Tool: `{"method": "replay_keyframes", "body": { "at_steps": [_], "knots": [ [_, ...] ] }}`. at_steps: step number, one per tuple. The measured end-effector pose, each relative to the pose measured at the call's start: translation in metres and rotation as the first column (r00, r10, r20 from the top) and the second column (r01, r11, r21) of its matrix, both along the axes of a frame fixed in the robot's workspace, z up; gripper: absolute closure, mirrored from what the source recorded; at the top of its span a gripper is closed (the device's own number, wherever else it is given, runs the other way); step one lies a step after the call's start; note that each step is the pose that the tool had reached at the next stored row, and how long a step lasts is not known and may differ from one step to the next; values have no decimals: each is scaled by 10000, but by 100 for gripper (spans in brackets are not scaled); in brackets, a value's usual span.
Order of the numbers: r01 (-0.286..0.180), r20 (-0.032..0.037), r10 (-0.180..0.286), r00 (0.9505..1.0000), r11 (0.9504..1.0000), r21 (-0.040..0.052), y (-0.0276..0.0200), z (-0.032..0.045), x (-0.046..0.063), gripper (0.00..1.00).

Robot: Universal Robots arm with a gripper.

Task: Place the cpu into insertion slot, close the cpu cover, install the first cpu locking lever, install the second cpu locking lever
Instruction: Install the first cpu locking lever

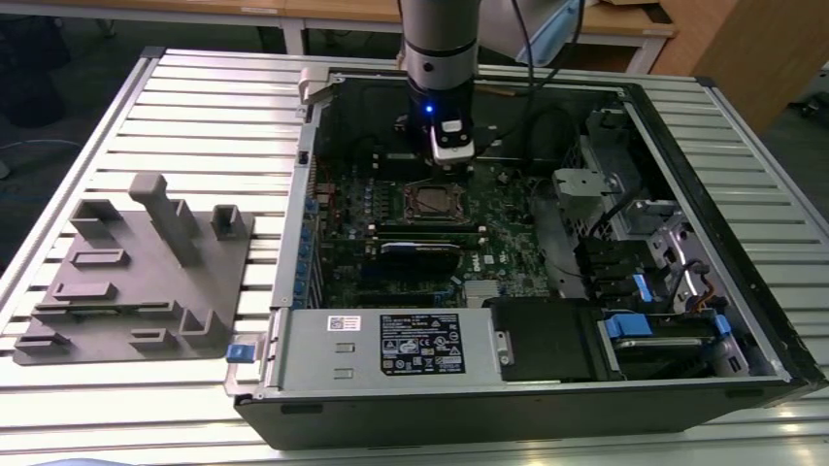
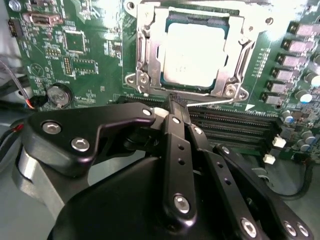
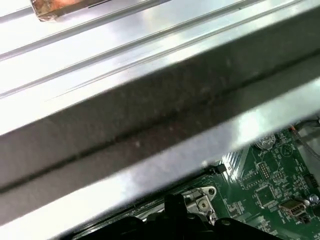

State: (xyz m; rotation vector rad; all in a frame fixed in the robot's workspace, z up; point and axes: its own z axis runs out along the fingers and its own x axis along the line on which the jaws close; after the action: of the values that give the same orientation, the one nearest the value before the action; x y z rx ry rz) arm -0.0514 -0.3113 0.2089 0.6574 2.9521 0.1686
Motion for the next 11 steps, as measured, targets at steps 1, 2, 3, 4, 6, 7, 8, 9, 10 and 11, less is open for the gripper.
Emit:
{"method": "replay_keyframes", "body": {
  "at_steps": [1,2,3,4,6,7,8,9,10,11],
  "knots": [
    [0,0,0,10000,10000,4,14,0,-1,89],
    [0,-1,0,10000,10000,10,24,0,-3,89],
    [0,-1,0,10000,10000,19,29,0,-3,89],
    [0,0,0,10000,10000,23,29,0,-3,89],
    [-1,8,1,10000,10000,25,30,-1,-4,89],
    [1,25,-1,10000,10000,26,30,-2,-6,89],
    [0,62,0,10000,10000,32,30,-4,-10,89],
    [-1,115,0,9999,10000,46,30,-7,-15,89],
    [-4,181,3,9998,10000,62,30,-10,-22,89],
    [-10,253,8,9997,10000,80,30,-13,-29,89]
  ]
}}
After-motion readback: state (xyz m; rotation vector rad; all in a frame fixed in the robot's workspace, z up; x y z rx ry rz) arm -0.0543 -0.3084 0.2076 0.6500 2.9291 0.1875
